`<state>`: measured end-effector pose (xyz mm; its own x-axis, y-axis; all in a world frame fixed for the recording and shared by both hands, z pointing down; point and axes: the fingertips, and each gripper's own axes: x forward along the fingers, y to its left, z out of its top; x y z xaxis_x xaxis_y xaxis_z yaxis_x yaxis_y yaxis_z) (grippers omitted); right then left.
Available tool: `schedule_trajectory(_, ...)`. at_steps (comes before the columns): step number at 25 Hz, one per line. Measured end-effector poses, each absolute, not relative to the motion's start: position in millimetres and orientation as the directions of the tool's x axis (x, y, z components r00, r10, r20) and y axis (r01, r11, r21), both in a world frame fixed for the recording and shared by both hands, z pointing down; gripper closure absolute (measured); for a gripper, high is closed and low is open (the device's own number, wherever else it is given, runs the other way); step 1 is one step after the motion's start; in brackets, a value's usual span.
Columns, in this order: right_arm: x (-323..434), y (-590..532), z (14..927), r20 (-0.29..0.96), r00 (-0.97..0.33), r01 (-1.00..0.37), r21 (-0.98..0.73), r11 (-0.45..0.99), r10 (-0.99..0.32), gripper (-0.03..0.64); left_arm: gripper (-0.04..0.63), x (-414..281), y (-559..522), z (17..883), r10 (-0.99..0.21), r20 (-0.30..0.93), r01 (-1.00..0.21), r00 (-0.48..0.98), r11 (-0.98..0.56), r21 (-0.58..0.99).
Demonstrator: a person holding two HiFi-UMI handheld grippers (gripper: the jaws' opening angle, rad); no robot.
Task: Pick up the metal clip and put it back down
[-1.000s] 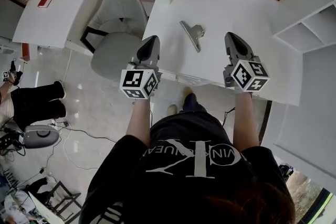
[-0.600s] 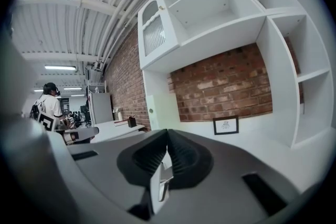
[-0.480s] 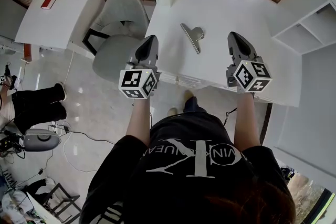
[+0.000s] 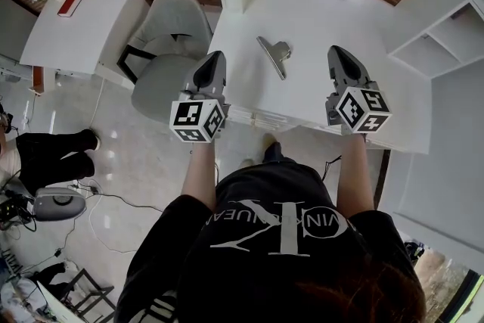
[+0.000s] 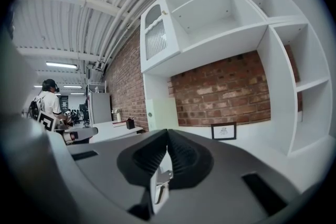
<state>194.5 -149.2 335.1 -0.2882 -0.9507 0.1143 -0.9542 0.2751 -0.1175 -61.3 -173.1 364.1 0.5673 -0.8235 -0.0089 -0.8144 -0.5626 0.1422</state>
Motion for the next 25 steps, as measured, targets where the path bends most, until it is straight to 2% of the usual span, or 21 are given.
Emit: schedule_trajectory(25, 194, -166, 350, 0.148, -0.302, -0.95, -0.128, 0.284, -0.942, 0.603, 0.585, -61, -190, 373, -0.826, 0.015, -0.818, 0.564, -0.556, 0.151)
